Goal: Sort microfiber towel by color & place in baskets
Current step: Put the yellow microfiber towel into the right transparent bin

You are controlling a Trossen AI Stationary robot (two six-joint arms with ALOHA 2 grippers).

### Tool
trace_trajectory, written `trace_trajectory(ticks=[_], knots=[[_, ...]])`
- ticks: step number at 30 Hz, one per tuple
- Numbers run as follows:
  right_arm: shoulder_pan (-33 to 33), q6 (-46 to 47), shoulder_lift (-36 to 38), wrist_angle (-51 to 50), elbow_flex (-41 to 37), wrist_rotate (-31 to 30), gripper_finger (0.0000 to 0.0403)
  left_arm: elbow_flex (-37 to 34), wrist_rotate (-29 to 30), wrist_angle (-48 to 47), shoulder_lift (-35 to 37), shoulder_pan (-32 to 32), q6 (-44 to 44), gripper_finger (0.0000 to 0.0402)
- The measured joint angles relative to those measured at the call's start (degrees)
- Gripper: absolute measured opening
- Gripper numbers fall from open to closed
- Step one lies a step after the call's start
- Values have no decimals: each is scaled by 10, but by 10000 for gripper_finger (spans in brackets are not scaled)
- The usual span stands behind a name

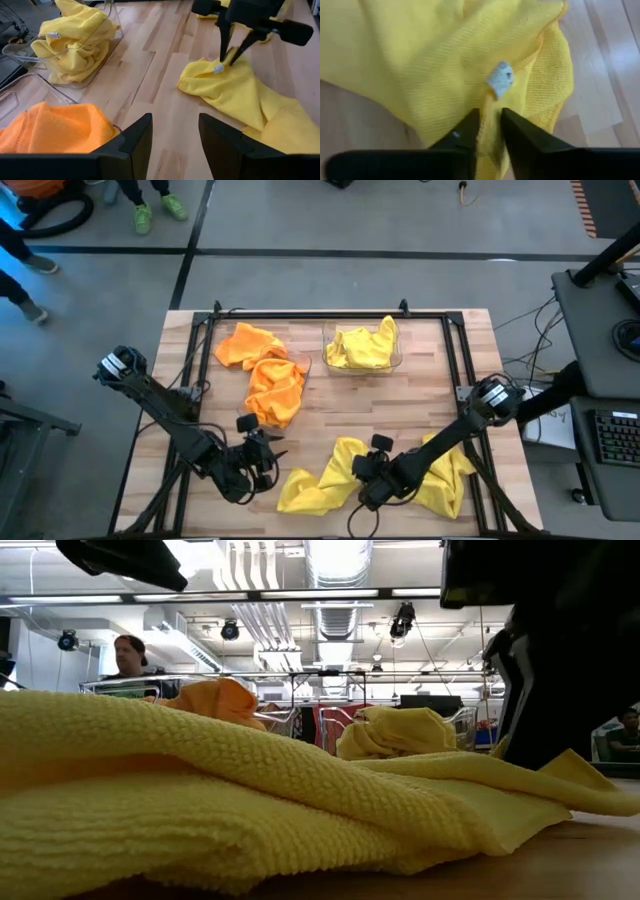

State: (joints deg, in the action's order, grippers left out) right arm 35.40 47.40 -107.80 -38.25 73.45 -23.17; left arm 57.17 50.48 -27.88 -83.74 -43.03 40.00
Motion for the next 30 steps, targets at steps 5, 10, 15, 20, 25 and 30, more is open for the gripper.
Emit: trace_trajectory(ticks=[5,10,15,20,25,30], knots=[[-6,-14,-1,-1,-6,5,15,0,0,12,-35,0,0,146],[-5,-43,22,-2,-2,11,9,4,0,18,-58,0,0,146],[-6,-93,71,-5,-1,-1,9,11,0,18,-59,0,-14,146],[-15,-149,146,-4,-1,-27,9,11,1,16,-53,0,-19,146],[-33,-219,229,-4,-1,-72,8,11,2,11,-53,0,-20,146],[-61,-290,313,11,0,-121,8,11,2,10,-53,0,-20,146]])
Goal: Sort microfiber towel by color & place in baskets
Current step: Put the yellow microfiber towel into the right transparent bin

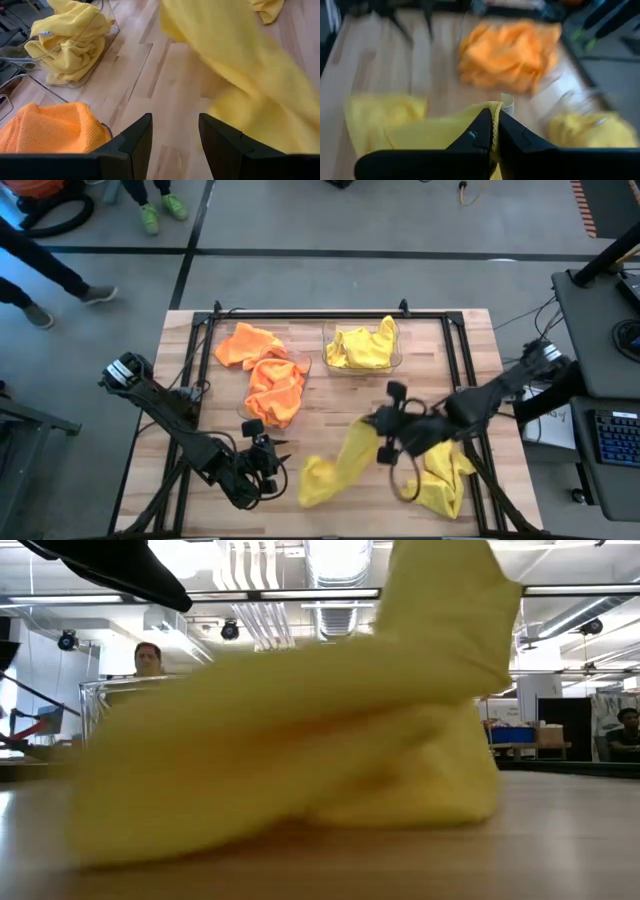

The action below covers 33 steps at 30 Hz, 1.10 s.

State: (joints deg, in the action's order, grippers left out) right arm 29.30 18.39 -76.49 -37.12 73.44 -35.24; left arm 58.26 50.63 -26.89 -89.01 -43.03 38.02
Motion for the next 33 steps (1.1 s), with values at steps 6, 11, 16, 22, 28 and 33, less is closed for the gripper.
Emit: trace_trajectory(ticks=[6,11,16,22,28,33], knots=[[-30,-87,76,58,0,-39,8,0,0,0,0,0,0,146],[-53,-179,110,138,0,-39,8,0,0,1,0,0,0,146],[-83,-272,126,212,19,-40,8,0,0,1,0,2,0,146],[-131,-338,126,233,65,-40,8,0,0,1,0,3,0,146],[-198,-369,126,240,95,-45,8,-1,0,1,0,4,0,146],[-257,-404,126,296,107,-48,8,-1,7,0,0,5,0,146]])
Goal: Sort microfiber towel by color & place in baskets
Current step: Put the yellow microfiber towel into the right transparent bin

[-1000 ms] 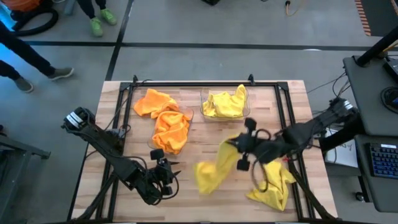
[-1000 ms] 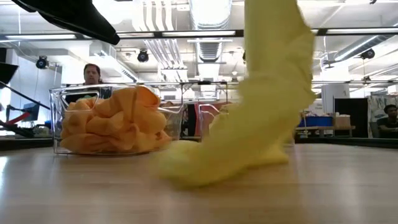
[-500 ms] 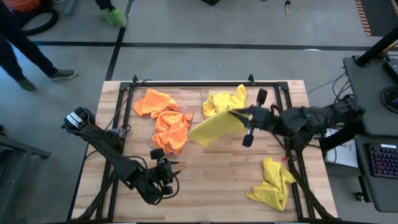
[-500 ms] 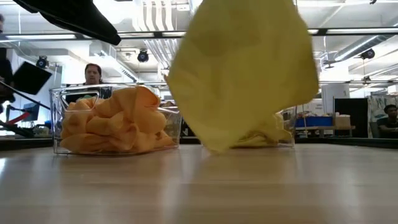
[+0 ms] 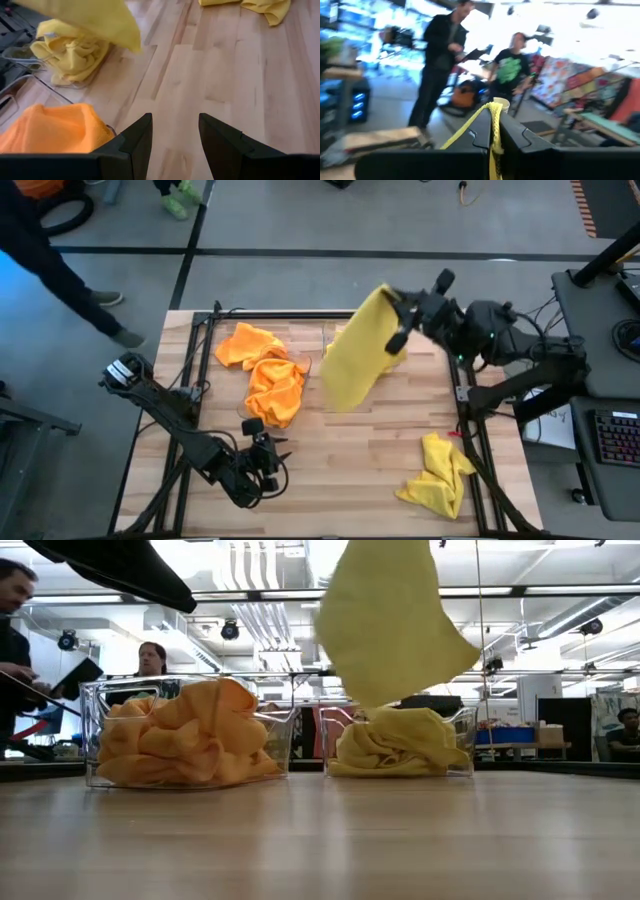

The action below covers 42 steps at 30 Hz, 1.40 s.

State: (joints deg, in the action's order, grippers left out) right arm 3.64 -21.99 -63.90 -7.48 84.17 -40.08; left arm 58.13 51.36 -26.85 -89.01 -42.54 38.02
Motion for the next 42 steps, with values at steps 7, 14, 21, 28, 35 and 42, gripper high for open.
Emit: trace_trajectory(ticks=[7,14,21,28,35,42], knots=[[-70,-68,0,93,0,0,8,0,8,-2,0,1,0,146],[-153,-74,-19,114,0,20,9,0,8,-4,0,5,-7,146],[-225,17,-62,116,0,119,9,0,8,-4,0,13,-13,146],[-261,70,-105,127,0,175,9,0,8,-5,0,13,-13,146],[-270,110,-130,98,0,201,9,-1,7,-7,0,13,-13,146],[-269,182,-142,19,0,303,9,-1,6,-7,0,13,-13,146]])
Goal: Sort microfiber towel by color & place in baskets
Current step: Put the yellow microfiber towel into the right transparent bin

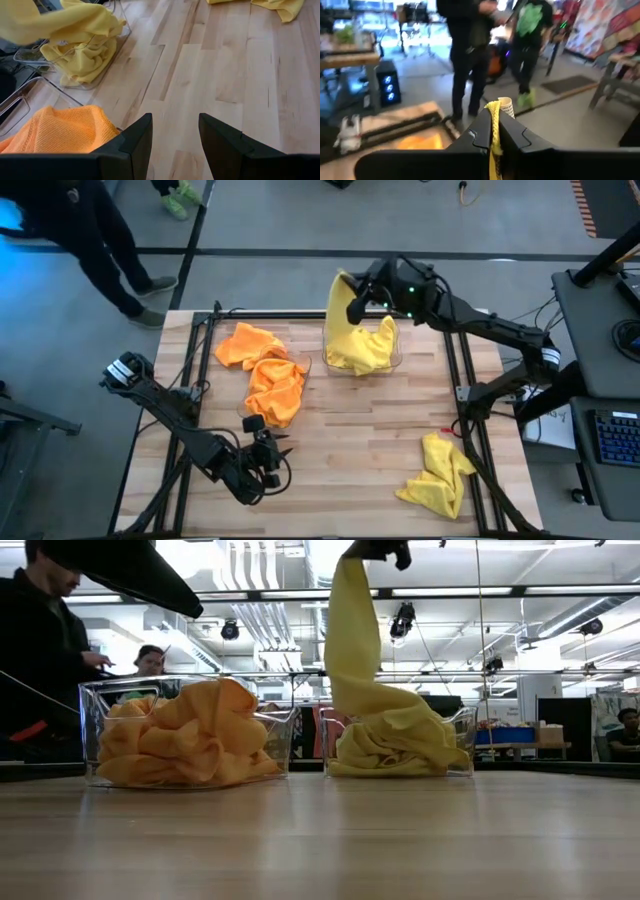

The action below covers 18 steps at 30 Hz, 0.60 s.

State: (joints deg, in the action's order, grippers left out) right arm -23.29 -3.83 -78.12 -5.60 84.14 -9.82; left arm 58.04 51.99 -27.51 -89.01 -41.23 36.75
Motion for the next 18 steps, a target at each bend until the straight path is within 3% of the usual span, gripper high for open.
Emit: trace_trajectory(ticks=[7,18], knots=[[0,33,-7,-81,0,41,9,0,0,0,0,0,4,146],[0,33,-6,-208,-8,43,9,-1,0,0,0,0,8,146]])
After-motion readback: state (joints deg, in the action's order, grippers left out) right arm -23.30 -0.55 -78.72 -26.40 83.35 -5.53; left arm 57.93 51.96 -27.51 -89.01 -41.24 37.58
